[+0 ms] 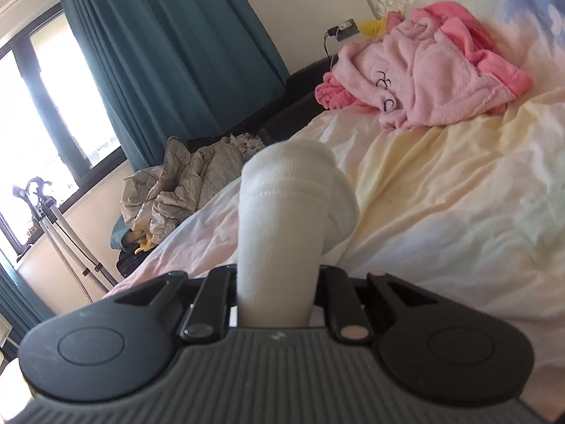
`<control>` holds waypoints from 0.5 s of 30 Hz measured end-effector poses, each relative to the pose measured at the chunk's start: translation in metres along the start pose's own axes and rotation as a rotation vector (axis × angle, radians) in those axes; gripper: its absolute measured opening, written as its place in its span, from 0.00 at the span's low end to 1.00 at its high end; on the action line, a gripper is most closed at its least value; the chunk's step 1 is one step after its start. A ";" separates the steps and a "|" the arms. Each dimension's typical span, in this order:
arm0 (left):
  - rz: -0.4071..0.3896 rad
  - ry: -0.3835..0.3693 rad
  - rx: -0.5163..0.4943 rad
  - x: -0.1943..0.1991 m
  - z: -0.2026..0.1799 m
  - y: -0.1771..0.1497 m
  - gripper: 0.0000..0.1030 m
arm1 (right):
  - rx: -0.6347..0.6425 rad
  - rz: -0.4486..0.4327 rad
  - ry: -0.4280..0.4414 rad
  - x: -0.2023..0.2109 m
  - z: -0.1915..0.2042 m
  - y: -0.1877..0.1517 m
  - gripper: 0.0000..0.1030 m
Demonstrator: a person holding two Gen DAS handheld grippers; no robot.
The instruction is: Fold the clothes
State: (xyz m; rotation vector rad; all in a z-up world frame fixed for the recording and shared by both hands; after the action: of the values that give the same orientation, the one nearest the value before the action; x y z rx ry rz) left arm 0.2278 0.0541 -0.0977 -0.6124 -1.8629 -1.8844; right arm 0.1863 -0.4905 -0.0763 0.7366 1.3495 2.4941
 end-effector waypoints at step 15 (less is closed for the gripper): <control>-0.129 0.065 0.174 0.080 0.078 0.034 0.92 | 0.513 -0.187 0.460 0.136 0.297 -0.086 0.13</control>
State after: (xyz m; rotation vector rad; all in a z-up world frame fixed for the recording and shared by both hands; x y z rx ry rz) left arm 0.1837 0.1323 -0.0236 -0.3779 -2.0399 -1.7715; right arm 0.2210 -0.1726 0.0326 0.0882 2.1481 2.2616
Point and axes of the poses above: each gripper's, at about its wrist camera, not at the fingertips, and x roughly against the way its jaws point, z to its left, y to its top, the point moved 8 cm from there along -x, roughly the way its jaws point, and after that the axes turned 1 degree about x, right-handed, at the moved point
